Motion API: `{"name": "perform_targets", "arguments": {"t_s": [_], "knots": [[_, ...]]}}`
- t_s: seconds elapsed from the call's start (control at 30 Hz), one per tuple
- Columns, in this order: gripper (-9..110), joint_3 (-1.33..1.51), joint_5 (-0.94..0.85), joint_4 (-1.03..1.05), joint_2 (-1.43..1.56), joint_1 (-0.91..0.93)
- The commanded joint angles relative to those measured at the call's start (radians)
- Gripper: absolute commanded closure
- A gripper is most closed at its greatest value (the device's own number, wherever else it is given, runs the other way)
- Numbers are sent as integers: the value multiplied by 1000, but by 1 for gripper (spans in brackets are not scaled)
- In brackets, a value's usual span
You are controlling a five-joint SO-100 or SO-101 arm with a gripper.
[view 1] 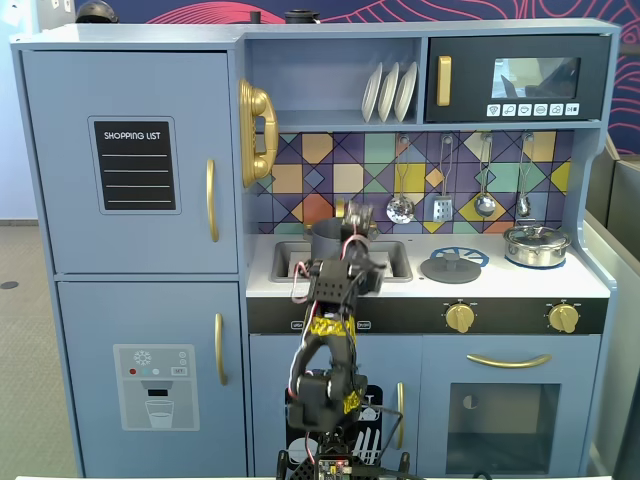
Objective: Take off the lid from the gray recipient and place it on the counter
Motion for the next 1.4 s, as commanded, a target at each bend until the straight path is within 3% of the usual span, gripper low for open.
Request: {"name": "perform_targets", "arguments": {"t_s": [0.0, 0.23, 0.43, 0.87, 1.37], "knots": [[102, 110, -32, 175, 28, -112], [102, 561, -31, 44, 135, -264], [102, 769, -40, 31, 227, -299], [101, 833, -89, 359, 337, -255], [98, 833, -21, 371, 339, -215]]}}
